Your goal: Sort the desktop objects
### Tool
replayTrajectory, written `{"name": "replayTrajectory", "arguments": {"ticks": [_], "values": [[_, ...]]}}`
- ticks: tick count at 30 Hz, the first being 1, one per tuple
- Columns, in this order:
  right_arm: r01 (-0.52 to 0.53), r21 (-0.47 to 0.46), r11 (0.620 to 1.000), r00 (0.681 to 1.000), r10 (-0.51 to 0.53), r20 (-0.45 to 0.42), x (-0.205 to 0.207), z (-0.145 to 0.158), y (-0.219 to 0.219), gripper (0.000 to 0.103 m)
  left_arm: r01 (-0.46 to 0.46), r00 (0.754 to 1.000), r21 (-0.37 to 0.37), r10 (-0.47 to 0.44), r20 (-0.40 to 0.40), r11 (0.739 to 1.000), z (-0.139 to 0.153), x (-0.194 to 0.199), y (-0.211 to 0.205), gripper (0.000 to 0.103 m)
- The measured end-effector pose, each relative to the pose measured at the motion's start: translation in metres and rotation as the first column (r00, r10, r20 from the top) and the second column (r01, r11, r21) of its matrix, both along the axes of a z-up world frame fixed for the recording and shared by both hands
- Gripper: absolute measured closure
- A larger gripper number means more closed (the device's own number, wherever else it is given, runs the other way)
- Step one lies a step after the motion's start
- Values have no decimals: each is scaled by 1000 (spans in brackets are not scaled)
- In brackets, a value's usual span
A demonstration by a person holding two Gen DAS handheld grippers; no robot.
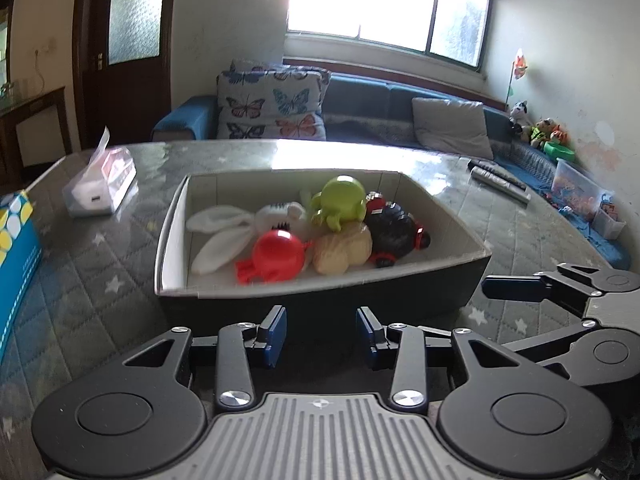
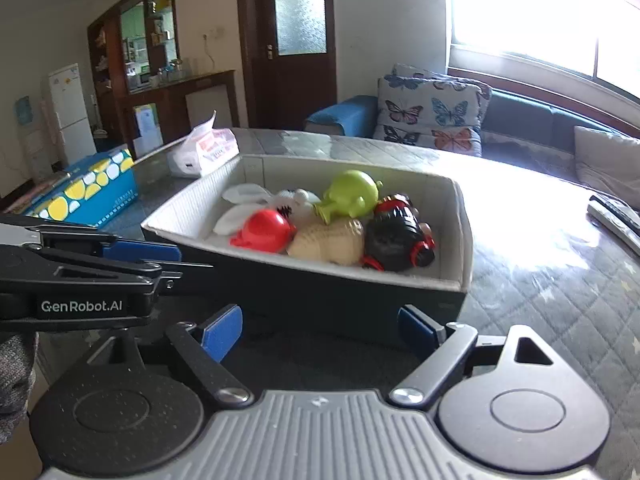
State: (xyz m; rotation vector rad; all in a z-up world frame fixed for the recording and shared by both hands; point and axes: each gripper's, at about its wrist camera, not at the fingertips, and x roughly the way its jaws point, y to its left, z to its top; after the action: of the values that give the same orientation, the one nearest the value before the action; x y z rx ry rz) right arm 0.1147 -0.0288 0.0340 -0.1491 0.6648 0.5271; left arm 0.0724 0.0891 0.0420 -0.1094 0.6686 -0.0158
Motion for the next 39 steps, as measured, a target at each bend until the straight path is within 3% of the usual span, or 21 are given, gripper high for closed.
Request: {"name": "replayTrajectory", "arguments": {"ticks": [7,9,16,22,39], "values": [[54,-7,999,998,-54,-35,-4,-12,-3,14,-27,999,8,27,-20,1000,-6,-7,0,62],[65,-2,998,997,-65,-45,-5,-14,-4,4,-34,999,12,35,-25,999,-8,-9,0,62],[85,-27,996,996,-86,-41,-11,-22,-2,4,-44,999,27,44,-23,999,-11,-14,-4,62],[93,-25,995,994,-94,-49,-13,-27,-3,3,-56,998,94,58,-20,994,-16,-16,-11,62],[101,-23,995,993,-103,-61,-15,-34,-2,0,-89,995,149,95,-34,985,-24,-13,-14,62]]}}
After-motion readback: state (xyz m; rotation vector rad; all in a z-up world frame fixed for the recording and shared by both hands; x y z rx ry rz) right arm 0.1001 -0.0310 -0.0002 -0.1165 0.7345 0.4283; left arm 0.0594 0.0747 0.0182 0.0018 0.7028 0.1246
